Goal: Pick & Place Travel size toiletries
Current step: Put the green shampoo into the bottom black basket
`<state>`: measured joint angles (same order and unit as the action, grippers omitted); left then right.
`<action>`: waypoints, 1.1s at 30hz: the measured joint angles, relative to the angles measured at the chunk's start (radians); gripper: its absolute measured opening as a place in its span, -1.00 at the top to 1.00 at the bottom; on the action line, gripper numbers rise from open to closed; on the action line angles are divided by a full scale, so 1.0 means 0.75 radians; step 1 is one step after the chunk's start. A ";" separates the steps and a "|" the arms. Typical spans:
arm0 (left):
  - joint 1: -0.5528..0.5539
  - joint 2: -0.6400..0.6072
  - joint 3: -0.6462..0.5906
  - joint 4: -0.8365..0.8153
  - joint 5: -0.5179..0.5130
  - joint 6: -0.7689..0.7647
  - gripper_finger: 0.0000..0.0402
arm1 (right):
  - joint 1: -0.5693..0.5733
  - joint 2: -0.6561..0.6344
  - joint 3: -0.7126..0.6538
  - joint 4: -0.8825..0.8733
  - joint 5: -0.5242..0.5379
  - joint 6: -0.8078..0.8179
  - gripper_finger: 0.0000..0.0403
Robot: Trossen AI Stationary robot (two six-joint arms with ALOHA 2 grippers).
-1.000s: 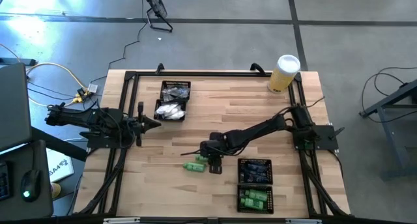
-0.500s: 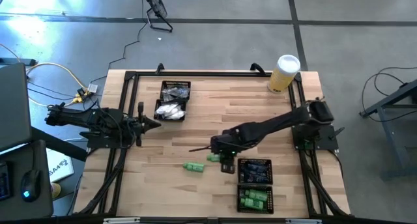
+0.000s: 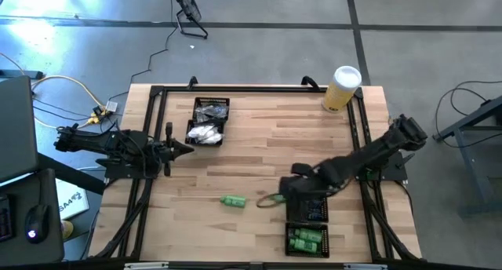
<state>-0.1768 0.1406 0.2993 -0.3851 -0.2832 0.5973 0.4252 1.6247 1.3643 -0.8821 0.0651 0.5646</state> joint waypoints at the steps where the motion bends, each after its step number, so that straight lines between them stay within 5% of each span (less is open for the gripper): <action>1: 0.000 0.000 0.000 0.001 0.000 0.001 1.00 | 0.035 -0.020 -0.033 0.008 0.029 0.035 0.17; 9: 0.000 0.000 0.000 0.003 -0.007 0.000 1.00 | 0.220 -0.072 -0.231 0.186 0.077 0.293 0.16; 23: 0.000 0.001 0.000 0.060 -0.035 -0.049 1.00 | 0.608 -0.065 -0.252 0.266 0.293 0.755 0.15; 33: 0.000 0.001 0.000 0.060 -0.036 -0.191 1.00 | 0.749 0.071 -0.252 0.317 0.355 0.908 0.15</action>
<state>-0.1768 0.1410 0.2993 -0.3405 -0.3099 0.4538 0.9866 1.6780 1.1751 -0.6447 0.3313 1.2453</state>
